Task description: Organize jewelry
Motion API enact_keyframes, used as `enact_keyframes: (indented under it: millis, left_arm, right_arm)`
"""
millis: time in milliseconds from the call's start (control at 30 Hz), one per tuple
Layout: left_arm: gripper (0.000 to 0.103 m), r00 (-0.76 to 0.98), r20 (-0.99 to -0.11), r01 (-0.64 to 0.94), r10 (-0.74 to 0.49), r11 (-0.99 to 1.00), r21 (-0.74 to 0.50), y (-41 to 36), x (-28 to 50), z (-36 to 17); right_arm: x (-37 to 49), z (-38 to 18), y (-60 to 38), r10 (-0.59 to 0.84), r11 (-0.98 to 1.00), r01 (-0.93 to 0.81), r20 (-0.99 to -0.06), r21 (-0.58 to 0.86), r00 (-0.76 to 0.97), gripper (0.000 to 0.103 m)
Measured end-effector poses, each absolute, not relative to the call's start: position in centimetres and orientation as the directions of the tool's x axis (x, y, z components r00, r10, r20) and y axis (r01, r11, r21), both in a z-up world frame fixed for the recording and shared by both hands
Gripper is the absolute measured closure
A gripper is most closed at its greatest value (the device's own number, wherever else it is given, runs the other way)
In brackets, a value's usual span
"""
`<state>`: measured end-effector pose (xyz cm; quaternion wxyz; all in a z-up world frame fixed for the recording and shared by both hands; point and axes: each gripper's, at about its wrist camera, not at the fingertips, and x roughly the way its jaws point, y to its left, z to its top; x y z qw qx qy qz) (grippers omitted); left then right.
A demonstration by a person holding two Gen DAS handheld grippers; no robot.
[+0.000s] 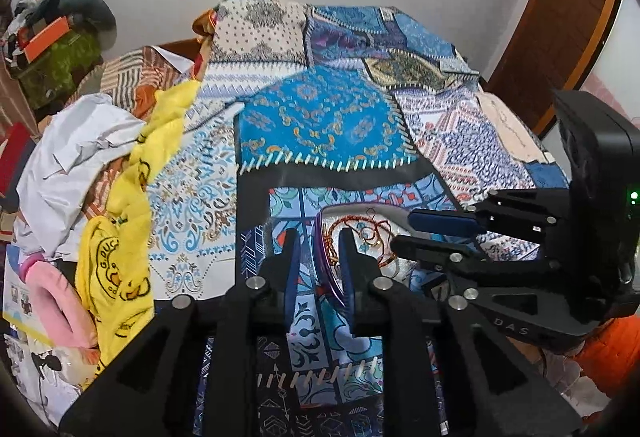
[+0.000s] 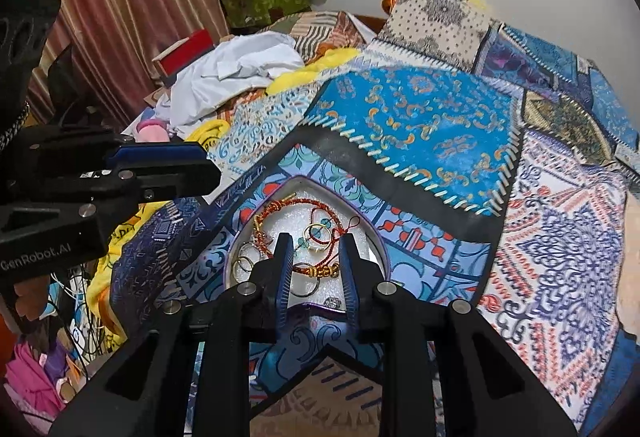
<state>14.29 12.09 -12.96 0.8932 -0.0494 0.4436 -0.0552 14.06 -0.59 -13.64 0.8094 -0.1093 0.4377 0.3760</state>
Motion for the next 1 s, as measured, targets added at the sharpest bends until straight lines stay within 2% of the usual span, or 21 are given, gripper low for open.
enact_keyframes:
  millis: [233, 467, 600, 700, 767, 833, 867, 933, 967, 1000]
  left_arm:
    - [0.078, 0.694, -0.71, 0.03, -0.121, 0.99, -0.14, 11.8, 11.8, -8.8]
    - [0.07, 0.845, -0.531, 0.0, -0.064, 0.993, -0.119, 10.5, 6.3, -2.4]
    - [0.059, 0.909, -0.415, -0.001, -0.043, 0.995, -0.104, 9.2, 2.6, 0.5]
    - [0.054, 0.942, -0.336, -0.028, 0.005, 0.998, -0.063, 7.9, -0.1, 1.9]
    - [0.045, 0.957, -0.288, -0.056, 0.041, 0.998, -0.043, 7.2, -1.8, 2.5]
    - [0.031, 0.968, -0.241, -0.082, 0.066, 0.995, -0.056, 6.9, -3.4, 2.9]
    - [0.028, 0.971, -0.228, -0.089, 0.072, 0.994, -0.064, 6.9, -3.9, 3.1]
    - [0.015, 0.976, -0.196, -0.113, 0.096, 0.991, -0.076, 6.8, -5.2, 3.3]
    - [0.013, 0.977, -0.18, -0.125, 0.11, 0.989, -0.075, 6.7, -5.7, 3.3]
    - [0.009, 0.979, -0.164, -0.137, 0.124, 0.988, -0.073, 6.5, -6.2, 3.3]
  right_arm:
    - [11.8, -8.4, -3.6, 0.556, 0.72, -0.683, -0.694, 0.126, 0.458, 0.082]
    - [6.9, -0.9, -8.3, 0.614, 0.749, -0.653, -0.495, 0.117, 0.615, 0.081]
    - [3.9, 1.5, -10.0, 0.607, 0.775, -0.624, -0.385, 0.096, 0.695, 0.058]
    - [1.5, 2.7, -10.8, 0.593, 0.794, -0.603, -0.314, 0.073, 0.742, 0.051]
    - [0.1, 3.1, -11.1, 0.582, 0.805, -0.589, -0.28, 0.069, 0.763, 0.046]
    - [-0.8, 3.3, -11.4, 0.574, 0.814, -0.575, -0.256, 0.078, 0.778, 0.035]
    - [-1.3, 3.5, -11.5, 0.568, 0.82, -0.567, -0.243, 0.082, 0.786, 0.032]
    - [-1.9, 3.6, -11.7, 0.549, 0.833, -0.548, -0.226, 0.073, 0.805, 0.029]
    - [-2.3, 3.7, -11.6, 0.53, 0.846, -0.53, -0.215, 0.061, 0.82, 0.028]
    - [-2.5, 3.6, -11.7, 0.52, 0.852, -0.521, -0.209, 0.054, 0.828, 0.021]
